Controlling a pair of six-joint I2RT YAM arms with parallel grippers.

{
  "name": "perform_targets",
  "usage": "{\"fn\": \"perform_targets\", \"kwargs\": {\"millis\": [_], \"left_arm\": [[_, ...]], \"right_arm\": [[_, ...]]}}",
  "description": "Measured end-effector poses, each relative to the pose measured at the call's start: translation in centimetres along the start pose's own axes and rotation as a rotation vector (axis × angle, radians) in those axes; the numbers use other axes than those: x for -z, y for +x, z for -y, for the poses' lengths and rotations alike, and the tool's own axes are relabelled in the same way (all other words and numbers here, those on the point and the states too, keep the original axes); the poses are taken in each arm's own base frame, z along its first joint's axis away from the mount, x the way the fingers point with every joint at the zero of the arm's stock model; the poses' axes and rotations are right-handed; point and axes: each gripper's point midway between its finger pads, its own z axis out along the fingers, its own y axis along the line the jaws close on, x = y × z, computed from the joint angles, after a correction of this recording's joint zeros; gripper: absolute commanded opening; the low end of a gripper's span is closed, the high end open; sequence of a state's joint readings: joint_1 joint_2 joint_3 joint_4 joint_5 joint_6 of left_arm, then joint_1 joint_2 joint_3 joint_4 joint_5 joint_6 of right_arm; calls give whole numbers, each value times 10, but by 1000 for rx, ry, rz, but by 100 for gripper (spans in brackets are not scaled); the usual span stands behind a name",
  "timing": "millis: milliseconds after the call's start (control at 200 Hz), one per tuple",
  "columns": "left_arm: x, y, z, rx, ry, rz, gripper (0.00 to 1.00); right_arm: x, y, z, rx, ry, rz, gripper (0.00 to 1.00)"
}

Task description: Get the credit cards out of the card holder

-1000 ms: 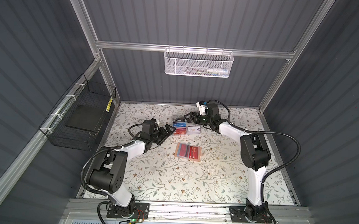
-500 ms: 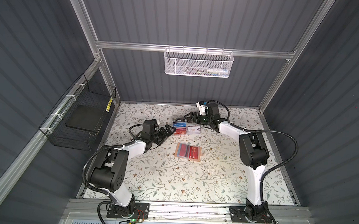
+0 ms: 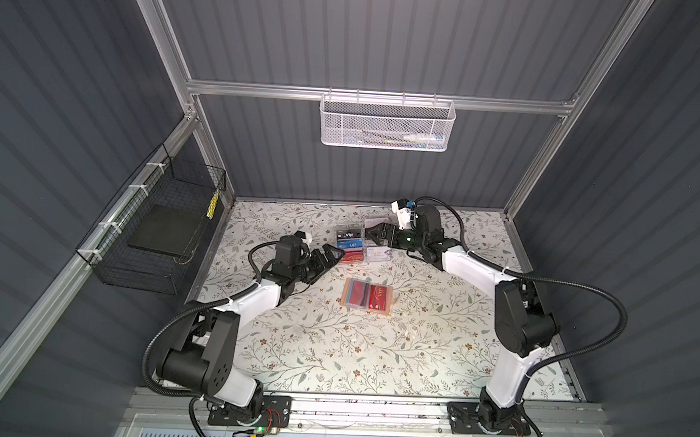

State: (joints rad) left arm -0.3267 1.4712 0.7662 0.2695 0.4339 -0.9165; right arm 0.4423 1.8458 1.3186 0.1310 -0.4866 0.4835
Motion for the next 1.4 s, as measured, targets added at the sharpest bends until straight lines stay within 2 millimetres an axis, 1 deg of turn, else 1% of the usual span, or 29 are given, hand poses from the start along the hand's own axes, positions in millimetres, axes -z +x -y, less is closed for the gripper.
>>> {"fn": "perform_targets", "kwargs": {"millis": [170, 305, 375, 480, 570, 650, 755, 855, 916, 986, 1091, 1171, 1301, 1401], "left_arm": [[13, 20, 9, -22, 8, -12, 100], [23, 28, 16, -40, 4, -4, 100], [26, 31, 20, -54, 4, -2, 100], [26, 43, 24, -76, -13, -15, 100], [23, 54, 27, -97, -27, -34, 100], [21, 65, 32, -115, -35, -47, 100], [16, 77, 37, -141, -43, -62, 100], [9, 90, 38, -163, -58, -80, 100], [4, 98, 37, -176, -70, -95, 100], [-3, 108, 33, -190, -91, -115, 100], [-11, 118, 25, -199, -122, -136, 100], [-14, 121, 23, -203, -128, -139, 100], [-17, 118, 22, -206, -128, -121, 100], [-24, 119, 16, -205, -141, -122, 100]], "right_arm": [[21, 15, -13, 37, 75, 7, 99], [44, 28, -20, 70, 165, 21, 99], [57, 29, -22, 89, 214, 37, 99], [78, 29, -24, 119, 291, 70, 99], [97, 30, -20, 121, 366, 106, 99], [114, 35, -12, 101, 423, 136, 99], [138, 51, -2, 80, 470, 152, 99], [160, 68, 3, 73, 463, 175, 99], [169, 79, 4, 76, 449, 178, 99], [173, 89, 4, 79, 433, 167, 99], [169, 103, 4, 77, 391, 133, 99], [162, 119, 4, 66, 342, 102, 99], [146, 148, 7, 32, 263, 37, 99], [133, 164, 5, 11, 215, -11, 99]]}}
